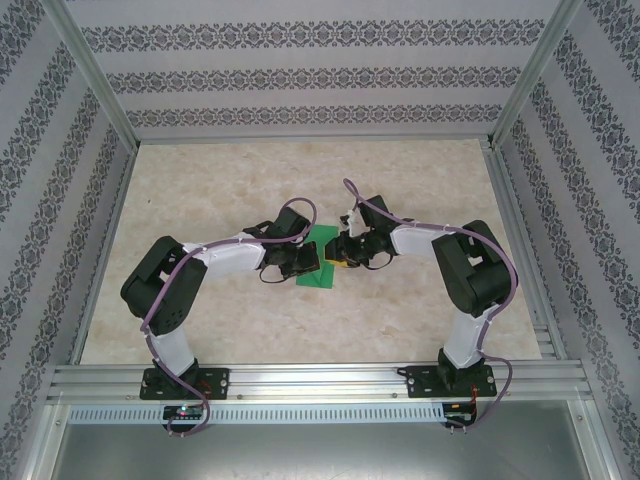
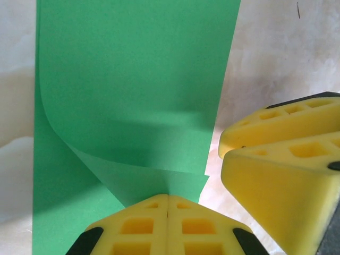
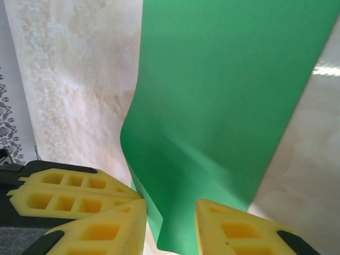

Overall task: Fold a paper plane with a square sheet of paper (pick it up from the middle)
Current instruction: Fold the triangle a second time at the center of the table.

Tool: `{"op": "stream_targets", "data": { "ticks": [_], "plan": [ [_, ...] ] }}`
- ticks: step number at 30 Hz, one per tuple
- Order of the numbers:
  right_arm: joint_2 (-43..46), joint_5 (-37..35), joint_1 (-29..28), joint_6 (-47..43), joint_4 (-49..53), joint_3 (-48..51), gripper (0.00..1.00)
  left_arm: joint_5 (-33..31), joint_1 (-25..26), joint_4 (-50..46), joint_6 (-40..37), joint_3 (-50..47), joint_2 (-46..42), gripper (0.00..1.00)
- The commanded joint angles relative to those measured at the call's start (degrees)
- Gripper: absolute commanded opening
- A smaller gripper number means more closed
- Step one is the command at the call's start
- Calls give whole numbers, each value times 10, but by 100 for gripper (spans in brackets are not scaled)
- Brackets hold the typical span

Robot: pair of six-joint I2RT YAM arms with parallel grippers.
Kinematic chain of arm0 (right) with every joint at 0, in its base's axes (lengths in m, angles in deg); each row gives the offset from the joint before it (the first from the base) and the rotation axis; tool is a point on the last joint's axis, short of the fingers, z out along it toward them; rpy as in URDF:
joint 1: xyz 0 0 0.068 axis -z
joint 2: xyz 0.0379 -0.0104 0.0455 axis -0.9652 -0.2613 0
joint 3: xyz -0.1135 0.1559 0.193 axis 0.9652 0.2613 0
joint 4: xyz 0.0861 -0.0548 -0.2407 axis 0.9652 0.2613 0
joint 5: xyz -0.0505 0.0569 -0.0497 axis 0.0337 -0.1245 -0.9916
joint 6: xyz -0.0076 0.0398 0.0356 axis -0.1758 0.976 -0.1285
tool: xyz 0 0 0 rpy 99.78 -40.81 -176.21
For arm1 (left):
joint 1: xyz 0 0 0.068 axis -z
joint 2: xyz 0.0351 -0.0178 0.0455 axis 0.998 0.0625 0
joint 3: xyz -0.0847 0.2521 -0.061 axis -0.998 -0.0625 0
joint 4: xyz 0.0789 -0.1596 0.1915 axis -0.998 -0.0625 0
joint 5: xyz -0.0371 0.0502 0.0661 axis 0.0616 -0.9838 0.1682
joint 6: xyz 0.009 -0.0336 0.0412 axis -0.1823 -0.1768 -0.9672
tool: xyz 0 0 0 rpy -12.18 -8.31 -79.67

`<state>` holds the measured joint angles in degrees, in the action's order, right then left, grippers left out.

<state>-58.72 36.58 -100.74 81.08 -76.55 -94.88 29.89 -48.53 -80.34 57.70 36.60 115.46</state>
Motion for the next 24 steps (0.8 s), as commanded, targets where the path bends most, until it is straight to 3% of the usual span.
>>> {"op": "stream_targets", "data": {
  "ticks": [1, 11, 19, 24],
  "plan": [
    [2, 17, -9, 0, -19, 1, 31, -3, -5, 4, -10, -3, 7, 2],
    [-16, 20, -20, -11, -10, -9, 27, -2, -5, 6, -10, -4, 3, 1],
    [-19, 34, -22, -18, -12, -11, 16, 0, -5, 9, -8, -4, 2, 0],
    [-15, 6, -20, -35, 9, -20, 7, 5, -6, 13, -7, -4, -7, 0]
  ]
}}
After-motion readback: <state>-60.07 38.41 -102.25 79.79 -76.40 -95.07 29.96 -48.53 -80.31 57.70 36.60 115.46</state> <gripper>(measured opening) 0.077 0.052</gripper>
